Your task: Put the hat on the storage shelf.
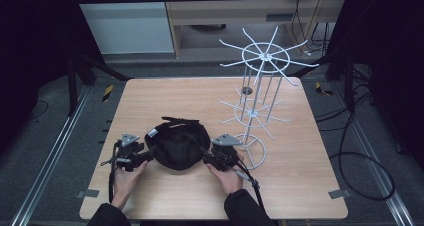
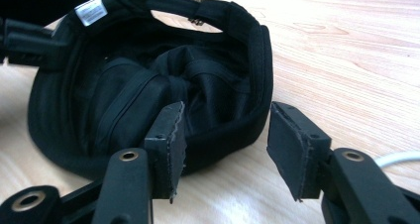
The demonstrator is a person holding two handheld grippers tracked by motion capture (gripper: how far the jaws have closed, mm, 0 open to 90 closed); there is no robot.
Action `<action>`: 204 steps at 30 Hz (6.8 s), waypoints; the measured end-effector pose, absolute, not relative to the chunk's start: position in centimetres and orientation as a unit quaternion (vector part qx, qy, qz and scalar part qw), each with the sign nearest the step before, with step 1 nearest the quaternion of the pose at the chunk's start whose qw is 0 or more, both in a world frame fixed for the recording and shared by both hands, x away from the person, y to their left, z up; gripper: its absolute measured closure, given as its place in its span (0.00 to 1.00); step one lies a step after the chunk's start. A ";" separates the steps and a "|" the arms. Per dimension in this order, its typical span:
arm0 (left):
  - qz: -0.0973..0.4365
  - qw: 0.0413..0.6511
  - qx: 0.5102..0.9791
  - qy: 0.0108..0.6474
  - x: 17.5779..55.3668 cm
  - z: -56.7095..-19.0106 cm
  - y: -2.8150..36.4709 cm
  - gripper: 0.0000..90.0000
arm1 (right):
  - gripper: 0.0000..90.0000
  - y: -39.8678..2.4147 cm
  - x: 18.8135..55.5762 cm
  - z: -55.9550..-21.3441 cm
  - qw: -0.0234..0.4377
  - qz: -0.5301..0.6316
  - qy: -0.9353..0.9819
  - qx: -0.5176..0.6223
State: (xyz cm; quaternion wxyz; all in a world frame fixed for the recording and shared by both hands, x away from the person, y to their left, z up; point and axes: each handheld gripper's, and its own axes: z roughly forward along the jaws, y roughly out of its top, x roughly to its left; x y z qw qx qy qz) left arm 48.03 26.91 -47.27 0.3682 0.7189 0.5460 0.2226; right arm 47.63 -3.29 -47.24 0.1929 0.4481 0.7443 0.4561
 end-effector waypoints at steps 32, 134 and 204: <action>0.201 0.342 0.736 0.548 48.2 -48.5 26.1 0.71 | 0.94 -1.7 49.6 -48.6 0.199 0.399 0.752 0.486; 0.171 0.477 0.687 0.521 46.1 -41.2 18.4 0.35 | 0.95 -1.0 43.7 -44.5 0.276 0.484 0.789 0.259; 0.231 0.493 0.741 0.393 39.1 -39.3 21.9 0.38 | 1.00 -2.1 43.2 -42.2 0.177 0.570 0.746 0.296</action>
